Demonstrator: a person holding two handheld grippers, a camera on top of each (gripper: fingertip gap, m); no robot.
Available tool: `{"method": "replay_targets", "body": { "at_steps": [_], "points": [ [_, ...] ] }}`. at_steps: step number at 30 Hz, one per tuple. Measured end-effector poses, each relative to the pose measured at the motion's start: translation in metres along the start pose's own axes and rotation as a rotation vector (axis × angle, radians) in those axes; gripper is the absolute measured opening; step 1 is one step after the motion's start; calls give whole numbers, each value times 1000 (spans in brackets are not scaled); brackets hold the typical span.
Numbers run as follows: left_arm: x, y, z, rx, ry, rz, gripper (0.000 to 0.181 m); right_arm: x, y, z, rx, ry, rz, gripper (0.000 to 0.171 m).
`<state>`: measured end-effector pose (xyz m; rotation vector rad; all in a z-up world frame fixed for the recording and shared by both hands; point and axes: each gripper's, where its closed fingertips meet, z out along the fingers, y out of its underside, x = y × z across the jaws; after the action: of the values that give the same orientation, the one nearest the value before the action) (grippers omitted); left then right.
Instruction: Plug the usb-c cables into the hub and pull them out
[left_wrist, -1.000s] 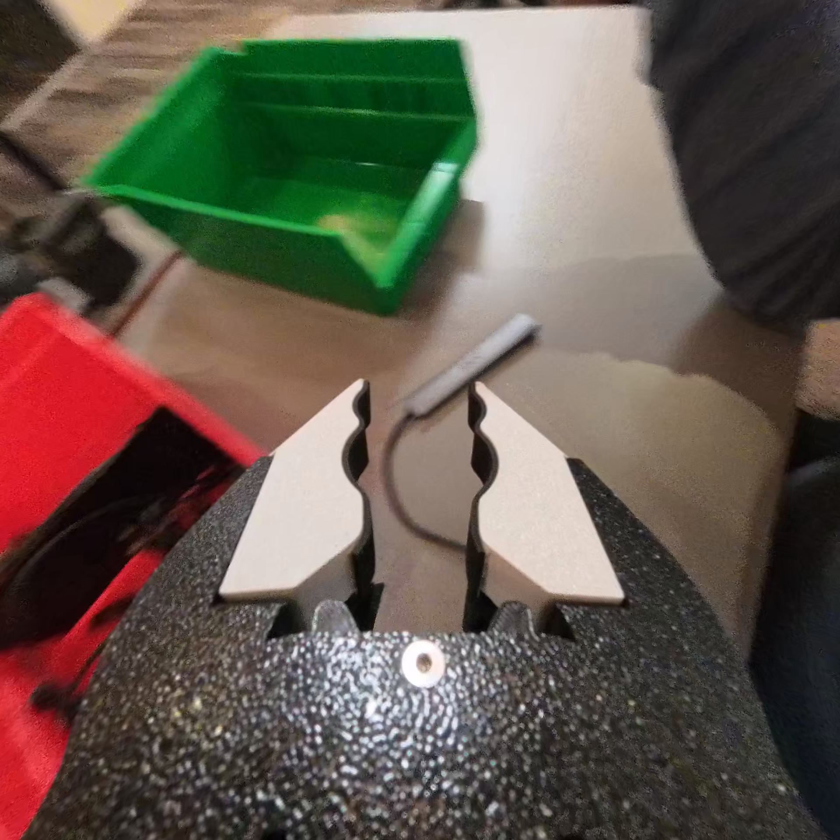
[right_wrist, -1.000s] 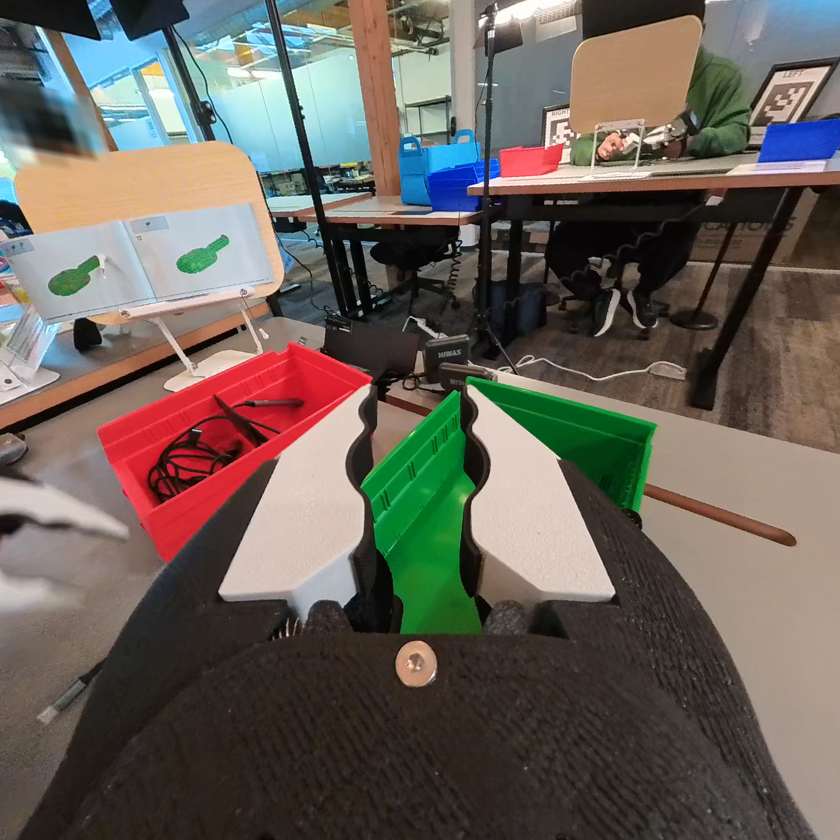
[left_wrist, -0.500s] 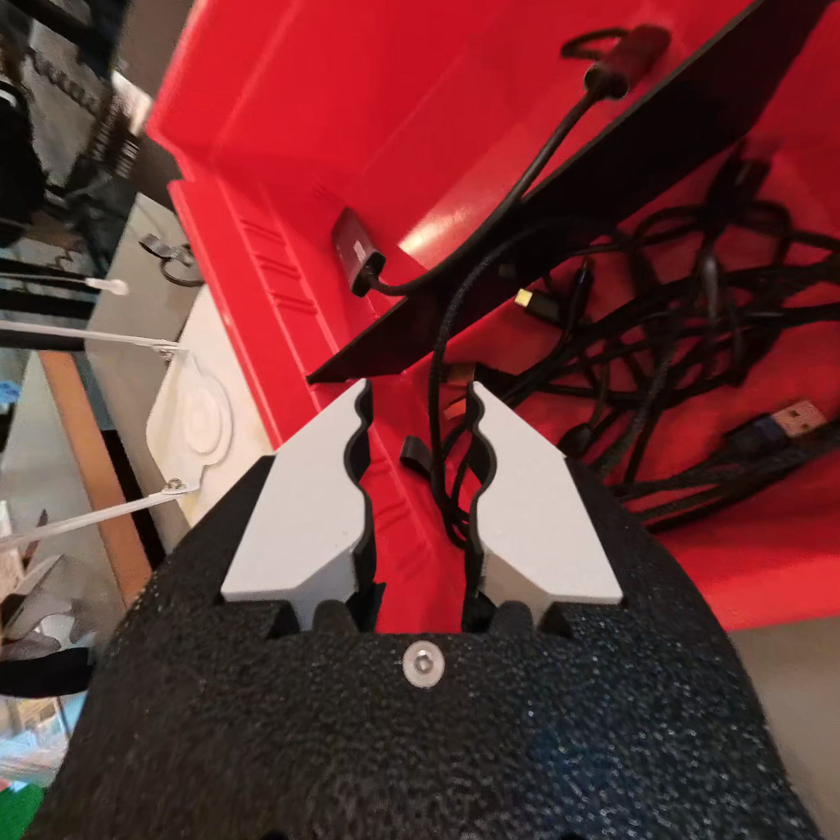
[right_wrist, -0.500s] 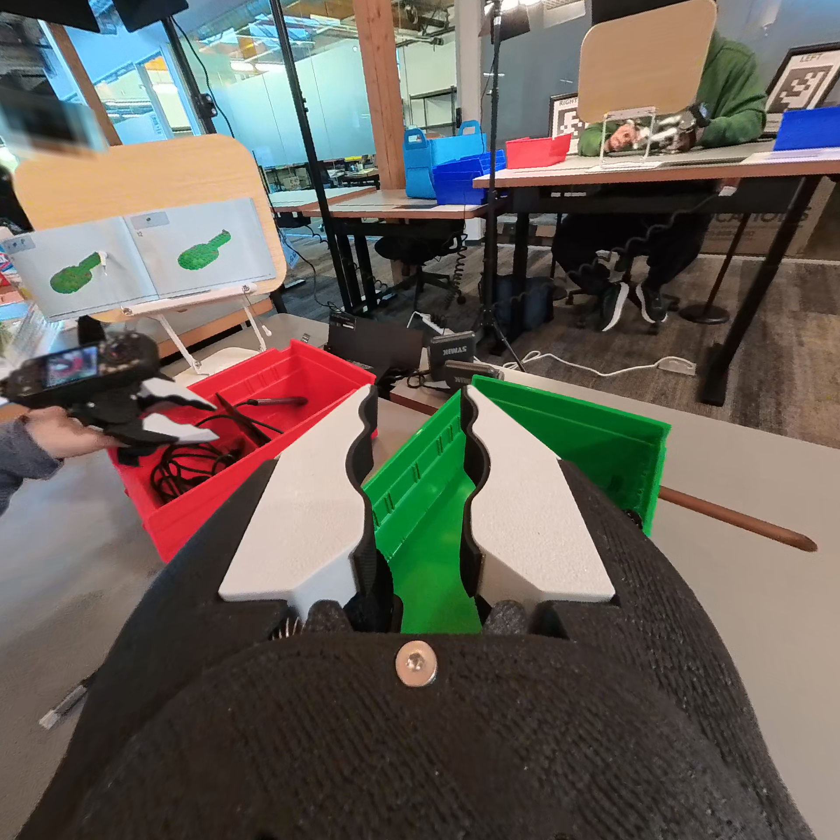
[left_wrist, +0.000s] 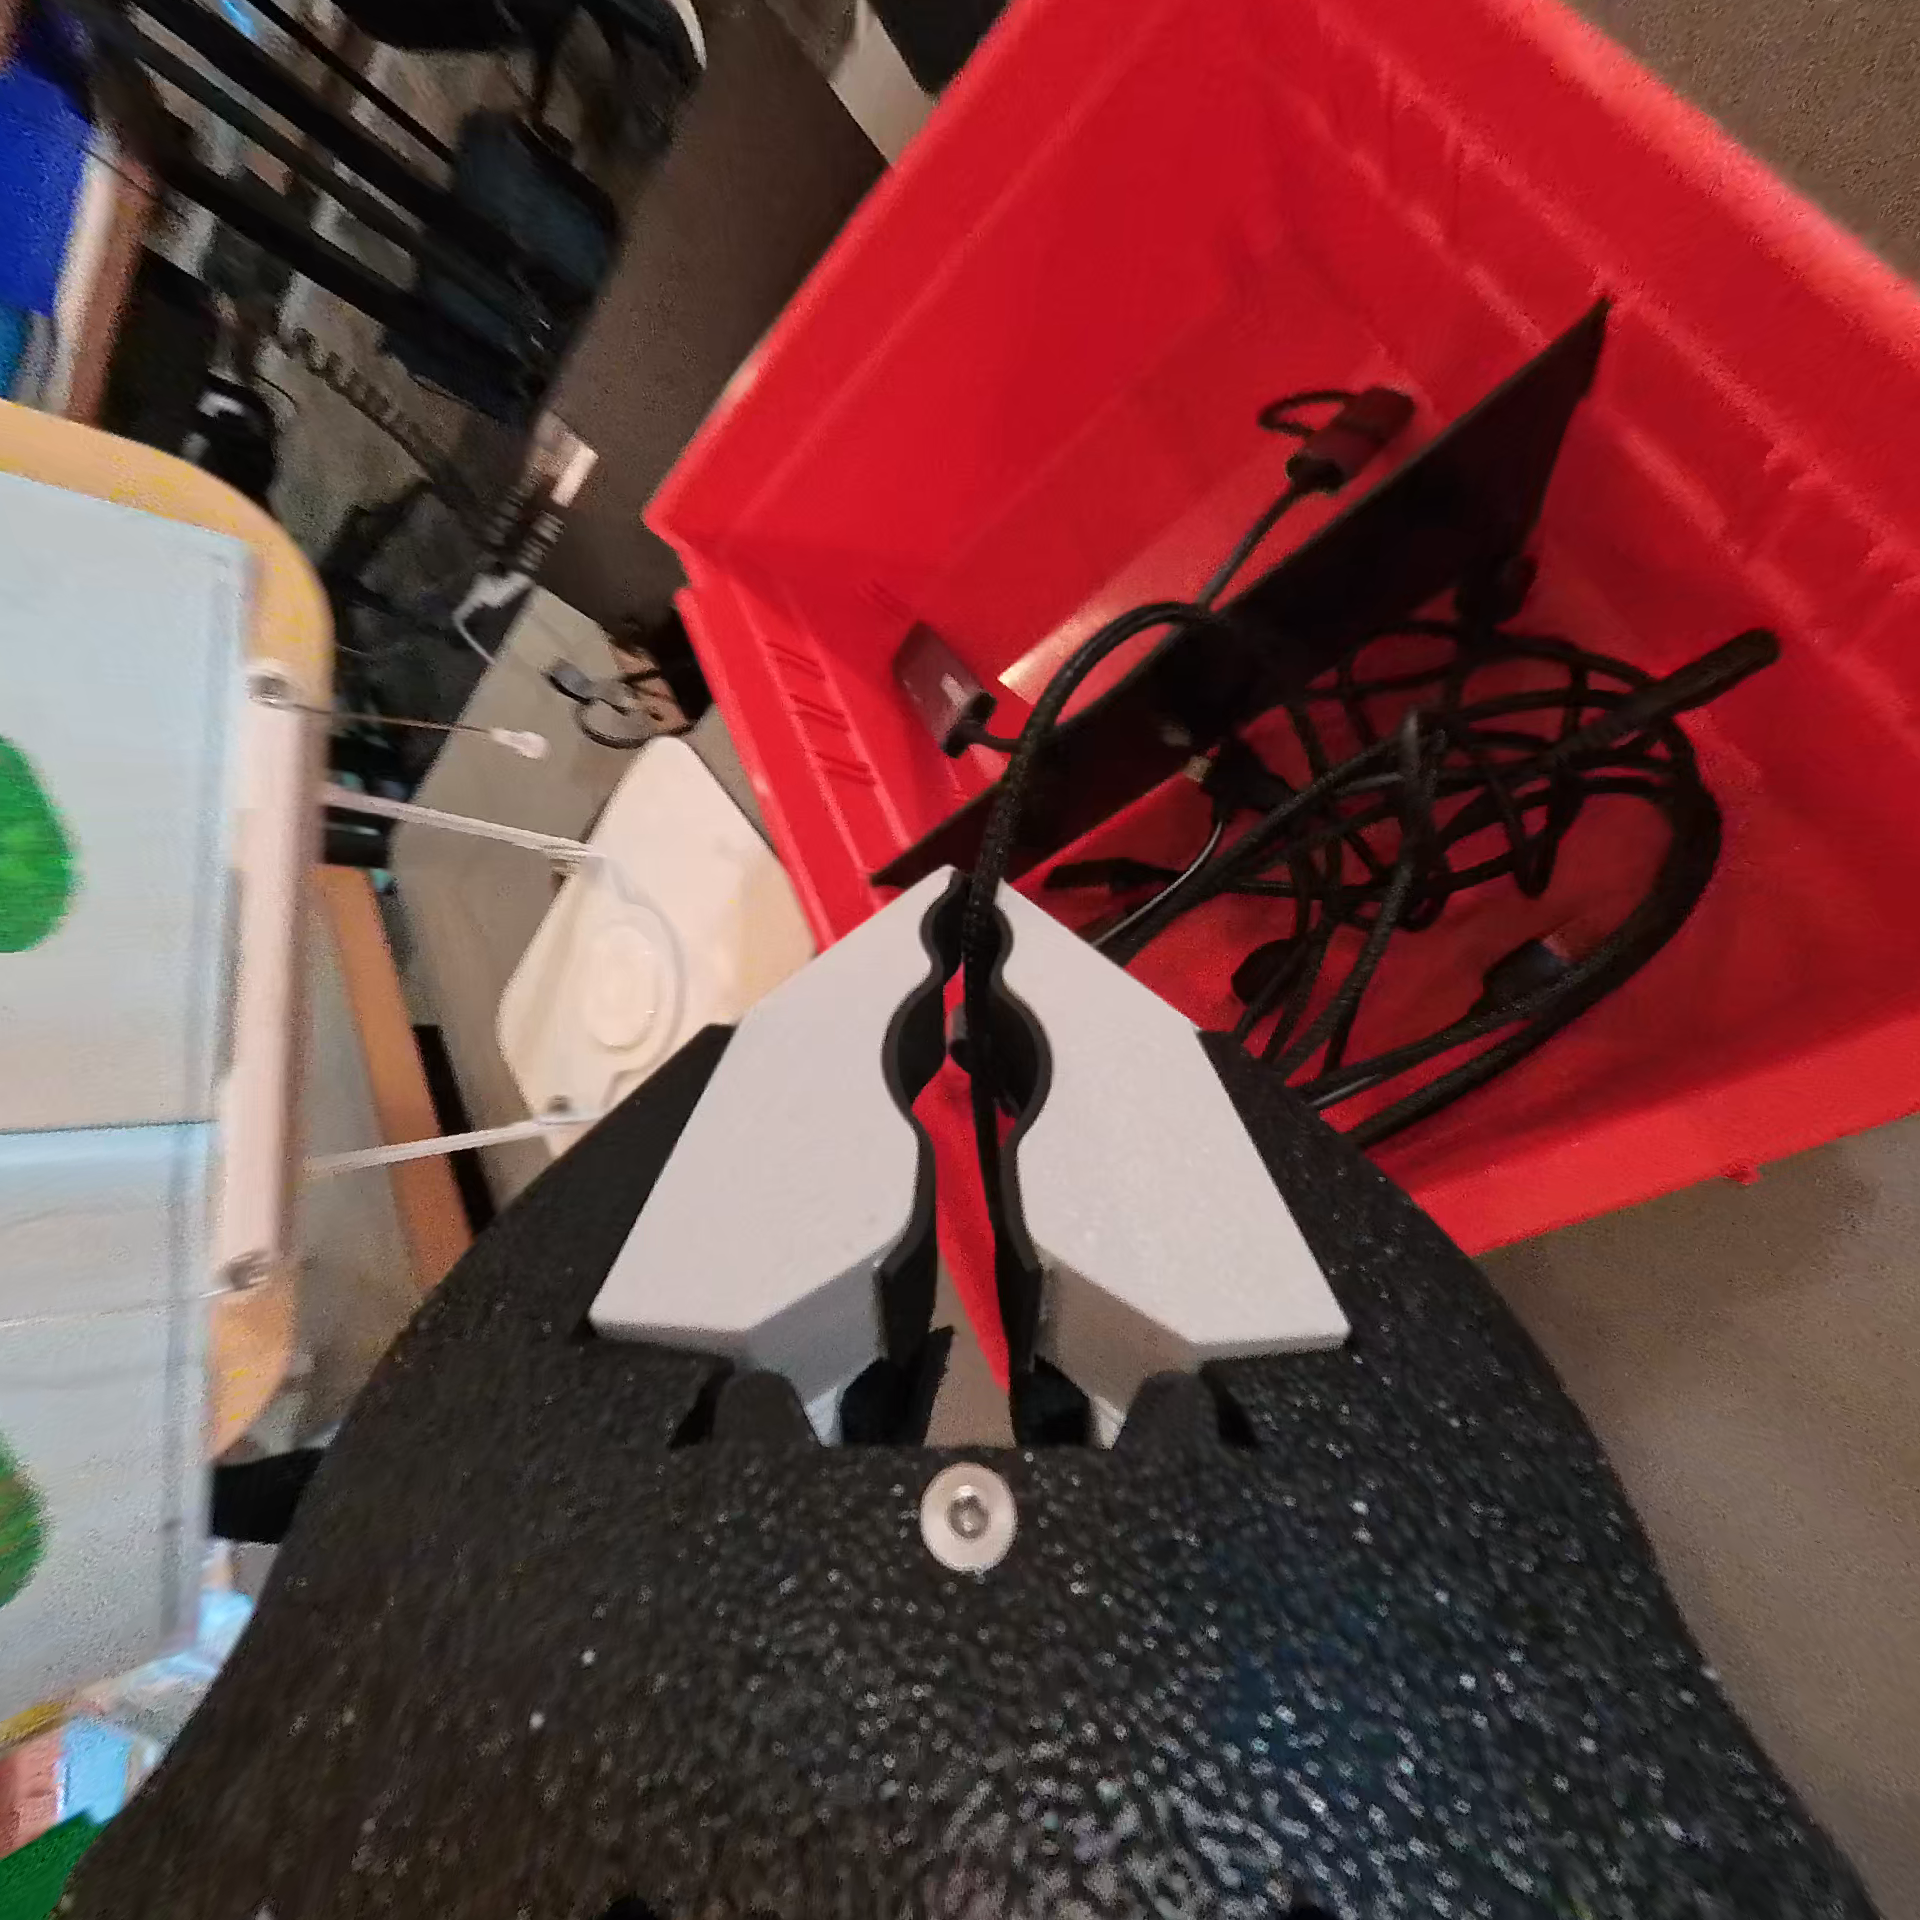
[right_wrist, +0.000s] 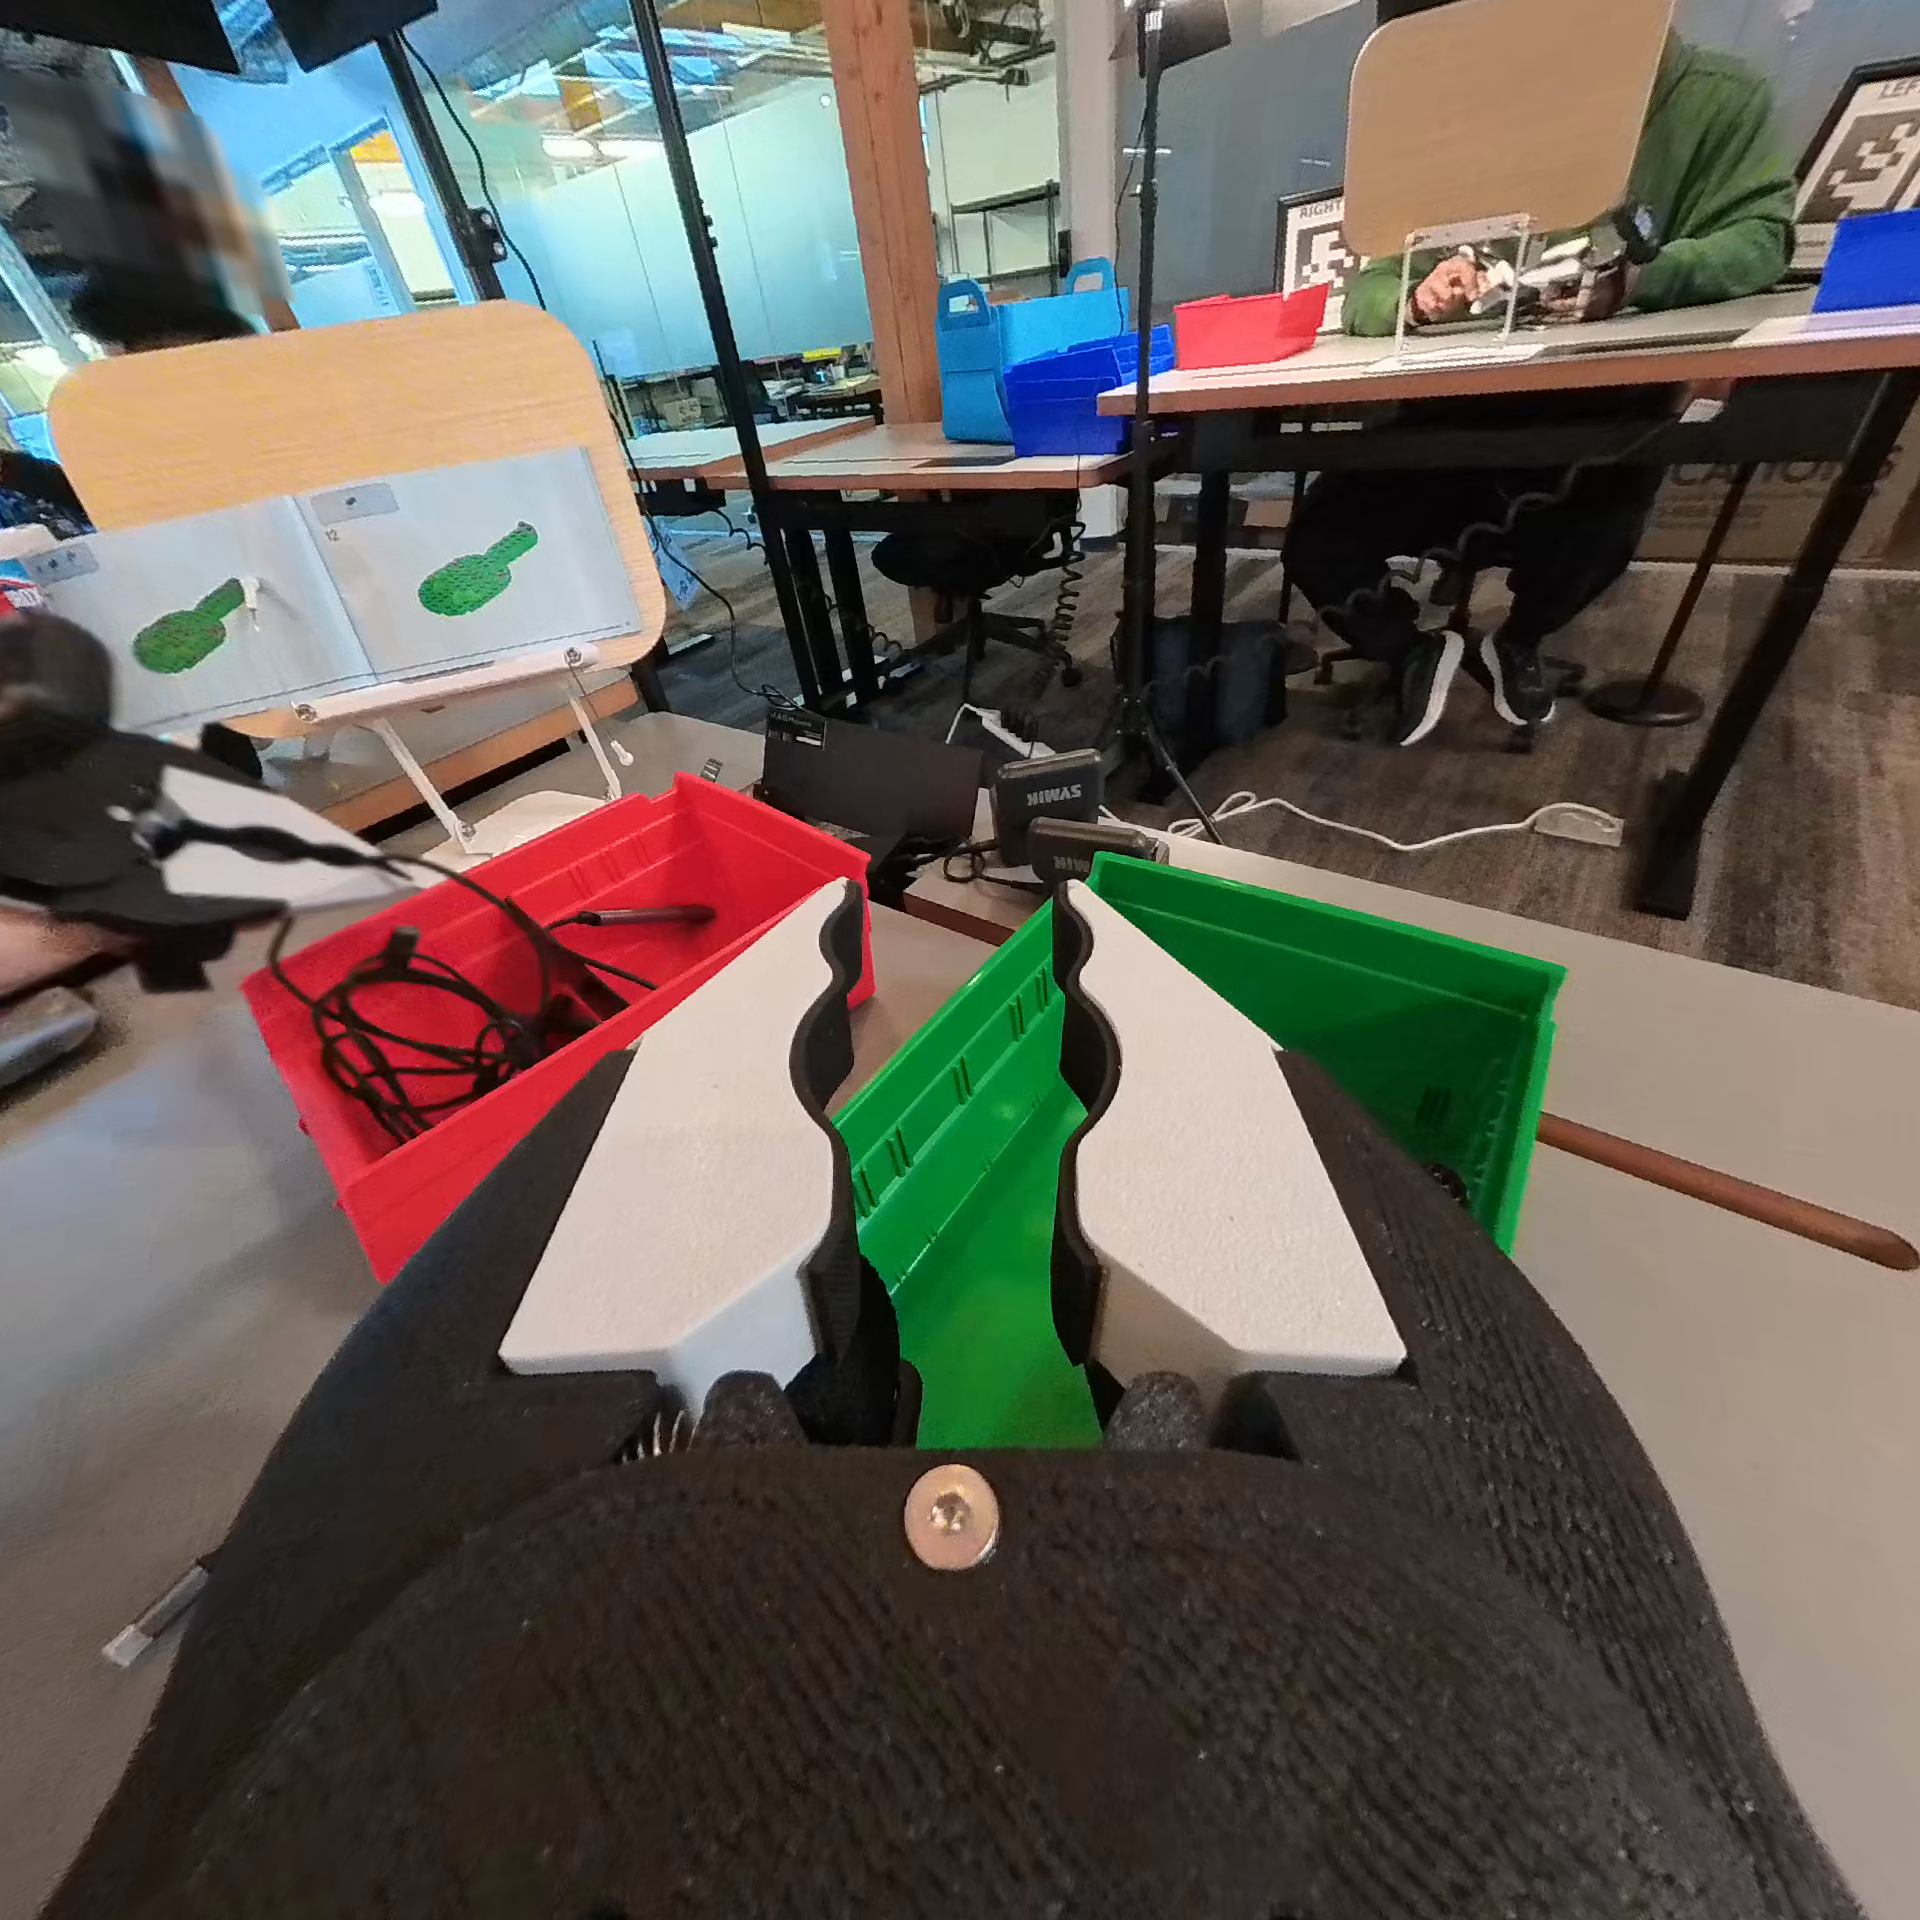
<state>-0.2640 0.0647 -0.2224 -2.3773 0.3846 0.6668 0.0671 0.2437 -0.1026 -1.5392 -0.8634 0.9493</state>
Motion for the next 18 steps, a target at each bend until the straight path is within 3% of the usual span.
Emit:
{"method": "replay_targets", "body": {
  "at_steps": [1,5,18],
  "points": [
    [-7,-6,-10,20,-23,7,0,0,0,0,0,1,-1,35],
    [-19,-33,-44,131,3,-35,0,-2,0,0,1,-5,-3,35],
    [-98,-102,-115,431,-229,-52,0,-5,0,1,-2,-12,-8,35]
  ]
}}
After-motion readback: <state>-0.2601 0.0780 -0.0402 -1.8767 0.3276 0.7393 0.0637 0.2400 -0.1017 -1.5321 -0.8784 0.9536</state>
